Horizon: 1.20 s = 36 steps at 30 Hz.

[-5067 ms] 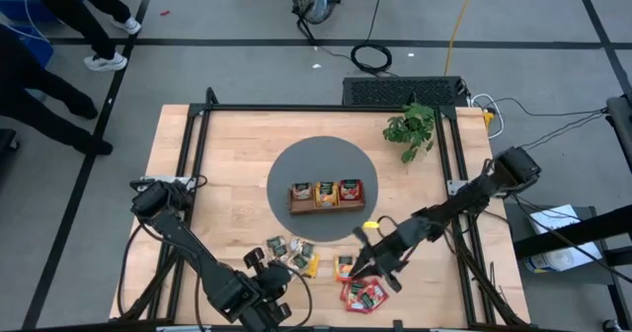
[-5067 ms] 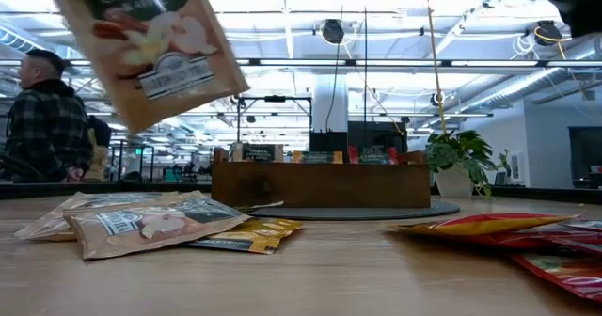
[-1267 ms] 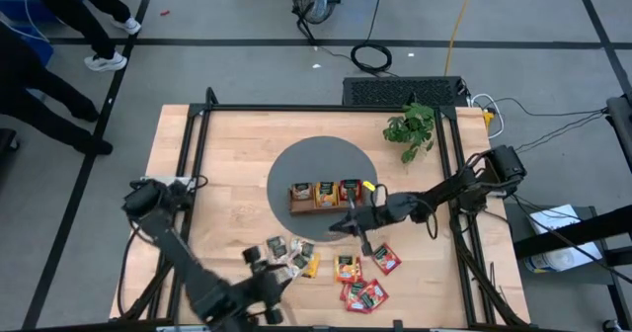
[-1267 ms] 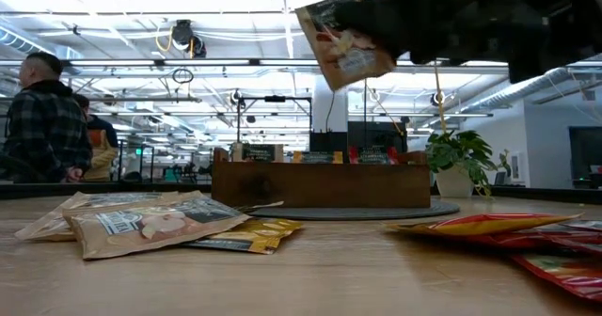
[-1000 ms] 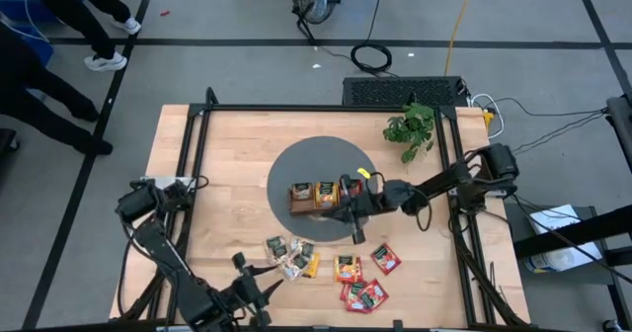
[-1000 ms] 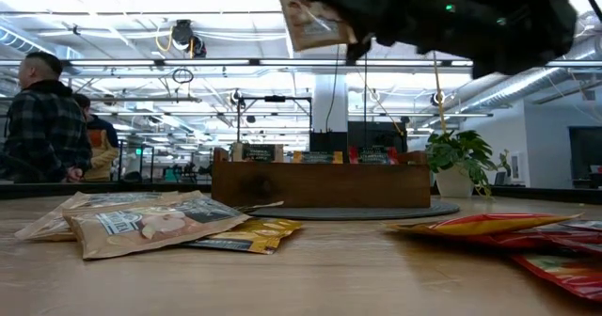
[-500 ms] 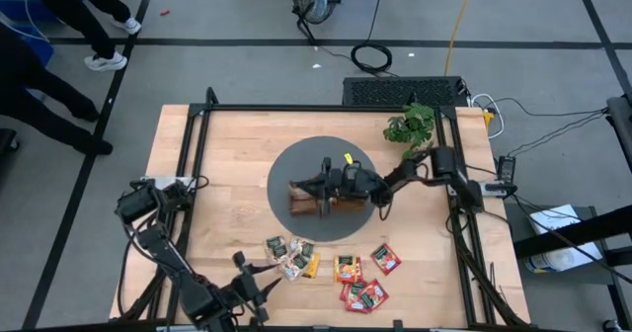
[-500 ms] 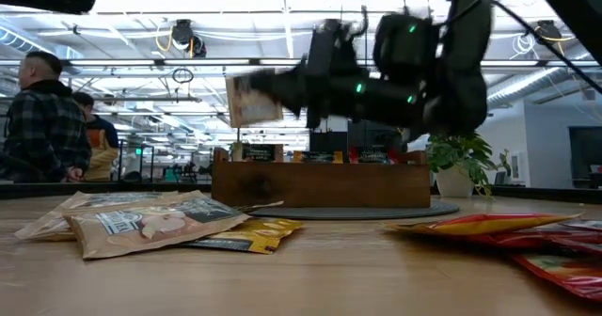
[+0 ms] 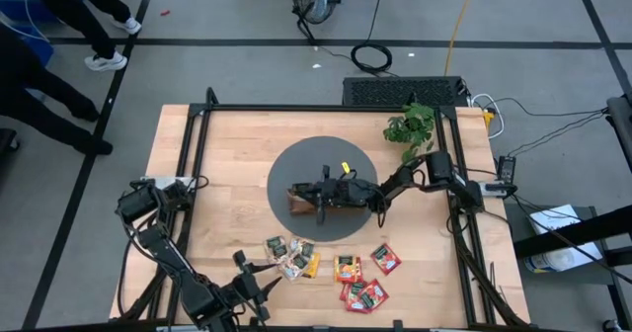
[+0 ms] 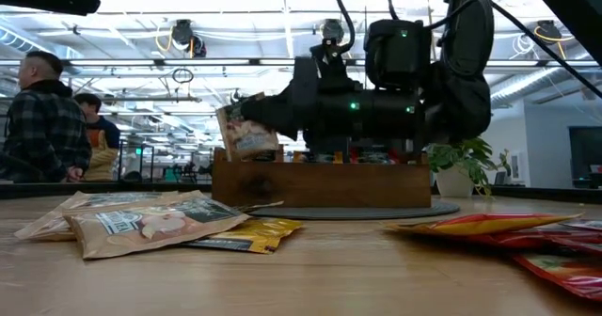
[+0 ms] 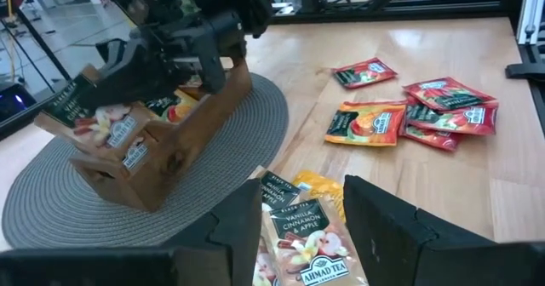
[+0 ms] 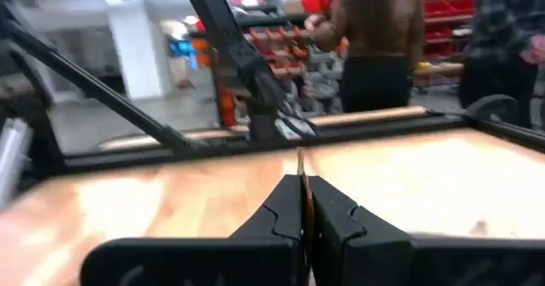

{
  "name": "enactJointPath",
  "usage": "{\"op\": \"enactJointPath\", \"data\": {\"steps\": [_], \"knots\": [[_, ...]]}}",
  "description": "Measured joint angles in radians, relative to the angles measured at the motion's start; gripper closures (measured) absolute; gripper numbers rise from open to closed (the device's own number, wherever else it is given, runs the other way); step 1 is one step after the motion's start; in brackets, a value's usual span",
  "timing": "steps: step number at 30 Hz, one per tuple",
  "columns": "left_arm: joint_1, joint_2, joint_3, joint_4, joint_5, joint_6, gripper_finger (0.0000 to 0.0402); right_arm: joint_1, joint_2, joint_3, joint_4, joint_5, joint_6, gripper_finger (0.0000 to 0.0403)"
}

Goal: Pick & Place Tea
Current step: Put the brown tea bag into the left slot of the wooden organizer, then adjust the wooden organizer on the mat

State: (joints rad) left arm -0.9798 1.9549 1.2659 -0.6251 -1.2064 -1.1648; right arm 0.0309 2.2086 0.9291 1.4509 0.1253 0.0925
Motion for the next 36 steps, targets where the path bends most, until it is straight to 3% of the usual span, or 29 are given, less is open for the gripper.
{"op": "enactJointPath", "data": {"steps": [20,36], "knots": [[0.005,-0.004,0.000,0.002,0.001,0.004,0.0231,0.011,0.000,-0.001,-0.058,0.058,-0.026,0.0398],[0.005,-0.005,0.000,0.007,0.010,0.005,0.0231,0.022,0.000,-0.002,-0.048,0.061,0.000,0.0276]]}}
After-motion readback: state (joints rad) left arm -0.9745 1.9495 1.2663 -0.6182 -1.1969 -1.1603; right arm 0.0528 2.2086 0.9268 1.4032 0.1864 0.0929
